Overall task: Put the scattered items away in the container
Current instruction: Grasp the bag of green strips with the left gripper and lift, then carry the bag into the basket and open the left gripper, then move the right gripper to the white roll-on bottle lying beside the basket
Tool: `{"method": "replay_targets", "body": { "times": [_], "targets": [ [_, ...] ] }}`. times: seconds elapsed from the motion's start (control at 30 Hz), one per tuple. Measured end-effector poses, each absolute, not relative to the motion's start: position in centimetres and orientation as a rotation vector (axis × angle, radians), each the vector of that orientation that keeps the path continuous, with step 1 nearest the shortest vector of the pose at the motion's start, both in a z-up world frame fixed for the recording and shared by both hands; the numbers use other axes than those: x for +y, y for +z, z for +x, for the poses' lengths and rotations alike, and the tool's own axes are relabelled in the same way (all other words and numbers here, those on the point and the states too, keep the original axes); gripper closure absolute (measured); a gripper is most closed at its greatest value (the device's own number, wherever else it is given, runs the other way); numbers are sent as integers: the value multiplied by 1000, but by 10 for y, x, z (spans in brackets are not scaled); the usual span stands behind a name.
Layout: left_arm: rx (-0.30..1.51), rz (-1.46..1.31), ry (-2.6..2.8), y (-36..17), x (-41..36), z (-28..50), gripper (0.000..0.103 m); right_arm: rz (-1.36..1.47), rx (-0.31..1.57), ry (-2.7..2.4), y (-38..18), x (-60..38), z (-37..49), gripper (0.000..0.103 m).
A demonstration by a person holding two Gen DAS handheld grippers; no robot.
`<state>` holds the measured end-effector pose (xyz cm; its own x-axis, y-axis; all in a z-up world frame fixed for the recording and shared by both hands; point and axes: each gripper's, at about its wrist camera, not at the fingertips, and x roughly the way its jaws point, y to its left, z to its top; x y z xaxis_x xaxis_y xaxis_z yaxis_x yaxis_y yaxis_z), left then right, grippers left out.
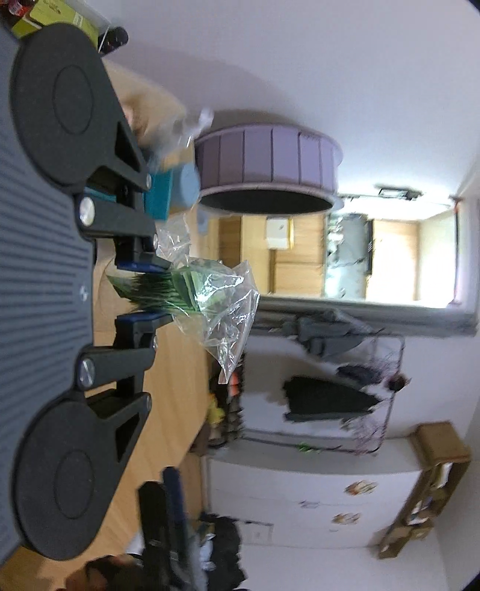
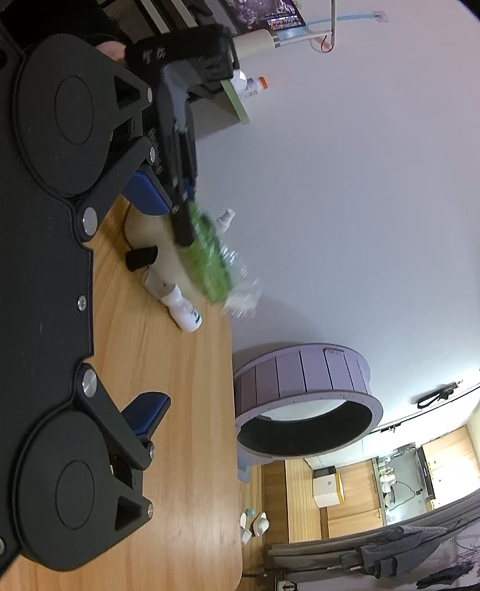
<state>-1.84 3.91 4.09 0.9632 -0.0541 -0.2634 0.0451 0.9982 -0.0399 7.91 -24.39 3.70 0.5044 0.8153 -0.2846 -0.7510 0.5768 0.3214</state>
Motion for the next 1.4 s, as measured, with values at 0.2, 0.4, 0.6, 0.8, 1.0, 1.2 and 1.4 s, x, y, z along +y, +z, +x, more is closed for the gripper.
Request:
{"method": "replay_targets", "body": {
  "times": [0.2,0.4,0.6,0.8,1.0,1.2,1.4],
  "targets": [
    [253,-52,56,48,81,-39,83,146,451,975,33,-228,81,0],
    [331,-40,132,40,101,-29,83,139,467,989,30,-219,77,0],
    [453,1,184,23,100,4,76,131,487,983,27,-218,77,0],
    [373,-27,186,41,95,-9,50,123,483,989,28,-219,73,0],
    [347,-64,81,47,85,-16,48,129,474,982,29,-222,72,0],
    [380,-2,-55,33,42,-12,48,135,468,970,30,-226,76,0],
    [423,32,-90,16,30,-12,48,118,471,958,29,-224,78,0]
  ]
}}
